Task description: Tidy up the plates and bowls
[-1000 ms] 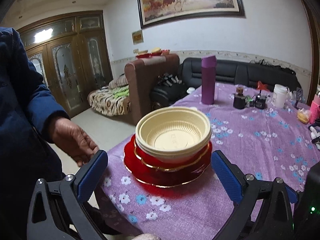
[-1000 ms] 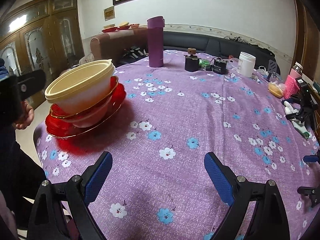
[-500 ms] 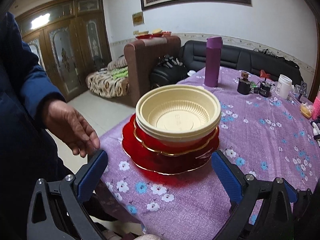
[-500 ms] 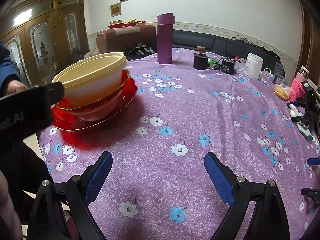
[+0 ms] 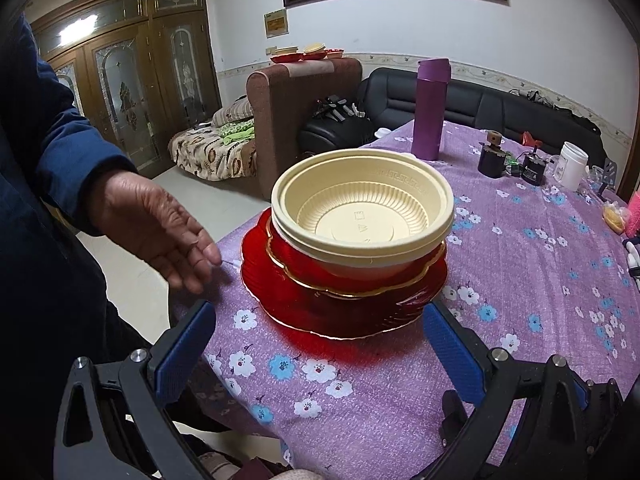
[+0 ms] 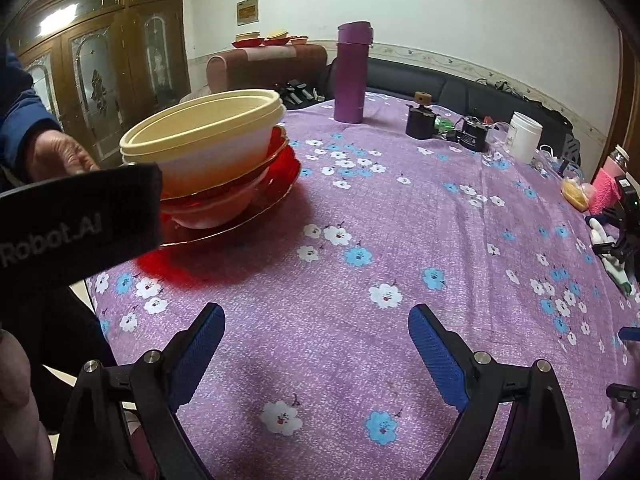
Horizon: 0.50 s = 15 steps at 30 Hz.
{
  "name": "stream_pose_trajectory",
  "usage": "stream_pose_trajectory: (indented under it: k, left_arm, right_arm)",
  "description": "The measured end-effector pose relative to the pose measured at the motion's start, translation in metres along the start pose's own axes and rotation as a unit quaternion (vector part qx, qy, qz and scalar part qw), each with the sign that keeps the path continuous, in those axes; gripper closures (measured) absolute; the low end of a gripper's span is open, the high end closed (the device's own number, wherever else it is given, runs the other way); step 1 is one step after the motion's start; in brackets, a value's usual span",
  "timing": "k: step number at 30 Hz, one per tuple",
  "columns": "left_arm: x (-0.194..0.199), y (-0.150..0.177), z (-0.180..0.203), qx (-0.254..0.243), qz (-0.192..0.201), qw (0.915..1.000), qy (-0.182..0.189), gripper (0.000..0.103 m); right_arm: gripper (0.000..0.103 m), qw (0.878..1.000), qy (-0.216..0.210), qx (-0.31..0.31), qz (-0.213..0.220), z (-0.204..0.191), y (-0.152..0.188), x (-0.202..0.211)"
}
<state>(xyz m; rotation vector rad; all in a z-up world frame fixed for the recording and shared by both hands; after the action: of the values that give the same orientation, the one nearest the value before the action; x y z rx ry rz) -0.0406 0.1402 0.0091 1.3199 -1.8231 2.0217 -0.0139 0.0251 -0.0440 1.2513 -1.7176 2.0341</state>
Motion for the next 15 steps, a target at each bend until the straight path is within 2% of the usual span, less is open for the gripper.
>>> stream_pose_trajectory:
  k: [15]
  left_arm:
    - [-0.0025,0.0040,0.0021,-0.009,-0.012,0.9999,0.006,0.000]
  right_arm:
    - [0.007,1.000,-0.006,0.002,-0.005,-0.0040,0.0029,-0.0029]
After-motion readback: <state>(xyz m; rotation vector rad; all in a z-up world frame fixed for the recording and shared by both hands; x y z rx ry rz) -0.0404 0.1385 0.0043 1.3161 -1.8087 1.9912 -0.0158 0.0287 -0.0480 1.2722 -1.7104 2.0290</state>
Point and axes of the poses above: each gripper's, at about its wrist camera, not at the fingertips, and x roughly against the way its jaws point, z to its right, y to its underside, the point moved 4 cm from there along -x, roughly the way its jaws point, and after that the axes turned 2 degrees about -y, right-handed, at the moved point
